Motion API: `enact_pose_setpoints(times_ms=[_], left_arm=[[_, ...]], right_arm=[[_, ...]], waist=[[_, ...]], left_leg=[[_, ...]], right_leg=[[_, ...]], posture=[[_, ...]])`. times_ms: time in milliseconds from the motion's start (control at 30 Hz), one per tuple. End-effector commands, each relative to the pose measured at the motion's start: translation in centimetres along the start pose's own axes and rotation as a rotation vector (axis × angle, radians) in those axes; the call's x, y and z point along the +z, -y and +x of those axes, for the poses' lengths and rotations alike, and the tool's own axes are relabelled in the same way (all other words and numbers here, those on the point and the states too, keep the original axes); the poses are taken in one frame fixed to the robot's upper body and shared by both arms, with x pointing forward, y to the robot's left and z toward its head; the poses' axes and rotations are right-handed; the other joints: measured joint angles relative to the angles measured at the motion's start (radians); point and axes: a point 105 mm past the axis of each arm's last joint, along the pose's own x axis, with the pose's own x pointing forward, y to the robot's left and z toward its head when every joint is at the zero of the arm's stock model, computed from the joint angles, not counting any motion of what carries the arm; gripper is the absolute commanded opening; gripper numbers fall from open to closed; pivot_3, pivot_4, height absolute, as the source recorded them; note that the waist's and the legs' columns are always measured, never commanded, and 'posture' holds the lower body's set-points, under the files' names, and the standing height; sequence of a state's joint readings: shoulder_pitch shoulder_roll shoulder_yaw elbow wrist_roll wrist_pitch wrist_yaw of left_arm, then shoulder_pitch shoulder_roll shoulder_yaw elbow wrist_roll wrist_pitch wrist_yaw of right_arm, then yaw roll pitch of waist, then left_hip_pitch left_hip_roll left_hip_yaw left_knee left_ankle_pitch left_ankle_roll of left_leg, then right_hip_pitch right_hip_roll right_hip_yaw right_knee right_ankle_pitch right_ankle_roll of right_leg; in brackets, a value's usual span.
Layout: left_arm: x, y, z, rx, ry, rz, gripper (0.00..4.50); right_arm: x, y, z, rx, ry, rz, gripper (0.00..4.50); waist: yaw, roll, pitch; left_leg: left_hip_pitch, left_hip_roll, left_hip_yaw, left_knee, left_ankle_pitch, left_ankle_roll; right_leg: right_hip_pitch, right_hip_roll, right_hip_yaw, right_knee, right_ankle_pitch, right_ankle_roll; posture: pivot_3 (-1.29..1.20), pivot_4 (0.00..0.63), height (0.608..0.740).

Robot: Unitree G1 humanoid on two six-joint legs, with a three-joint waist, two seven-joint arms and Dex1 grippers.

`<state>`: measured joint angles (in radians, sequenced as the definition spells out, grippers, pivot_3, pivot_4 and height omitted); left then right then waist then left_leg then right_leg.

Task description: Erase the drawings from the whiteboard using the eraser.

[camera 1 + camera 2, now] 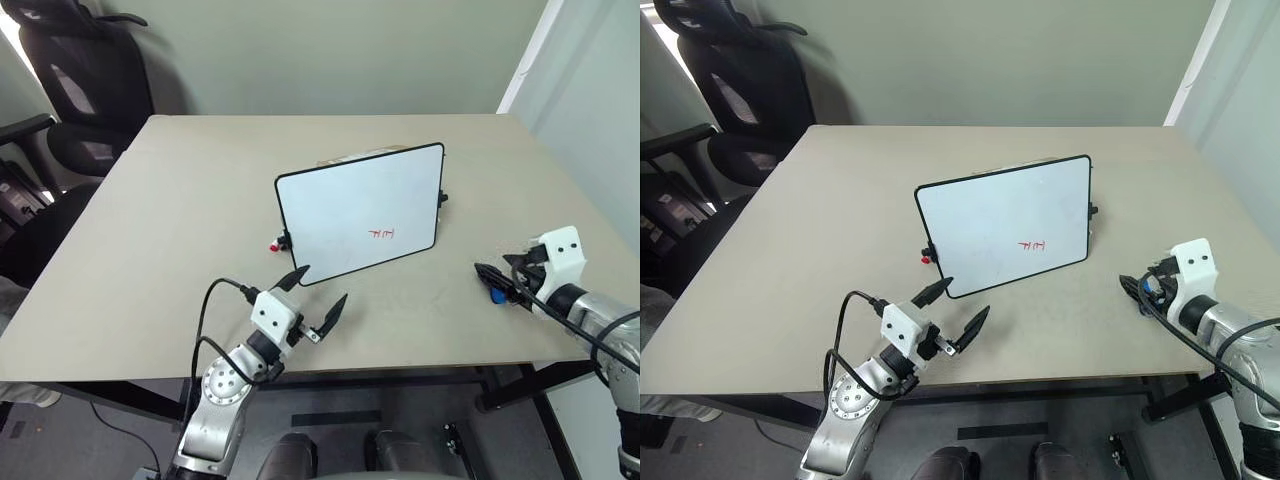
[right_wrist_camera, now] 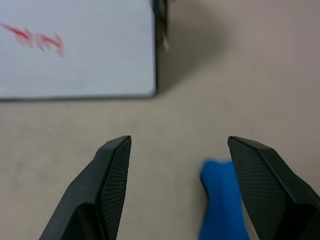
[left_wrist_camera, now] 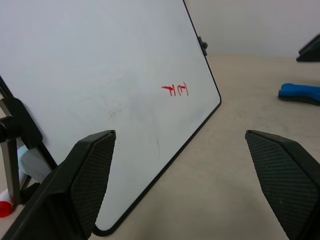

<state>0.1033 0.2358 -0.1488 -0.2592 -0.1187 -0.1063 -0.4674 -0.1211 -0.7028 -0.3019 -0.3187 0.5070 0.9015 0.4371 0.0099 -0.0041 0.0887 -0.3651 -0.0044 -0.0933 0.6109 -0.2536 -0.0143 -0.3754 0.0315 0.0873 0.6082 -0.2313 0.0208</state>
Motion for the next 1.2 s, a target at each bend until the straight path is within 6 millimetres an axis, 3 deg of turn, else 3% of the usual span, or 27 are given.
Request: enact_pose_setpoints(times_ms=[33,167,433,700,800,1000,1200], left_arm=[[1.4,0.5,0.1,-0.005,0.05,0.011,4.5],[1.5,0.8,0.0,-0.01,0.049,0.008,4.5],[1.5,1.1,-0.2,-0.008,0.048,-0.003,4.5],[1.5,1.0,-0.4,0.007,0.051,-0.005,4.5],[1.5,1.0,-0.4,0.008,0.051,-0.004,4.5],[1.4,0.9,-0.2,0.004,0.049,-0.004,4.5],[1.2,0.9,0.1,0.002,0.047,-0.004,4.5]], right_arm=[[0.3,1.3,0.4,-0.04,-0.065,0.018,3.27],[-0.5,2.9,1.7,-0.093,-0.171,0.074,3.27],[-0.8,3.3,3.0,-0.071,-0.235,0.08,3.27],[-1.8,3.7,3.0,-0.074,-0.304,0.055,3.27],[-2.0,3.8,2.8,-0.081,-0.323,0.049,2.66],[-1.7,3.3,2.9,-0.053,-0.317,0.023,0.66],[-0.5,3.1,2.4,-0.048,-0.275,0.005,0.66]], waist=[[0.0,0.0,0.0],[-0.004,0.0,0.0],[-0.001,0.003,0.0],[0.001,0.004,-0.001],[0.001,0.004,-0.001],[0.001,0.004,-0.001],[0.001,0.004,-0.001]], left_leg=[[0.0,0.0,0.0,0.0,0.0,0.0],[0.001,0.0,0.0,0.0,0.0,0.0],[0.0,0.0,0.0,0.0,0.002,0.003],[0.0,0.0,0.0,0.0,0.0,0.005],[0.001,0.0,0.0,0.0,0.0,0.005],[0.001,0.0,0.0,0.0,0.0,0.004],[0.0,0.0,0.0,0.0,-0.001,0.003]], right_leg=[[0.0,0.0,0.0,0.0,0.0,0.0],[0.0,0.0,0.0,0.0,0.0,0.0],[-0.001,0.0,0.0,0.001,0.001,0.001],[0.0,0.0,0.0,0.001,0.001,0.001],[0.0,0.0,0.0,0.001,0.001,0.001],[0.0,0.0,0.0,0.001,0.001,0.001],[0.0,0.0,0.0,0.001,0.001,0.0]], posture=[[0.0,0.15,0.739],[0.0,0.15,0.739],[0.0,0.15,0.739],[0.0,0.15,0.739],[0.0,0.15,0.739],[0.0,0.15,0.739],[0.0,0.15,0.739]])
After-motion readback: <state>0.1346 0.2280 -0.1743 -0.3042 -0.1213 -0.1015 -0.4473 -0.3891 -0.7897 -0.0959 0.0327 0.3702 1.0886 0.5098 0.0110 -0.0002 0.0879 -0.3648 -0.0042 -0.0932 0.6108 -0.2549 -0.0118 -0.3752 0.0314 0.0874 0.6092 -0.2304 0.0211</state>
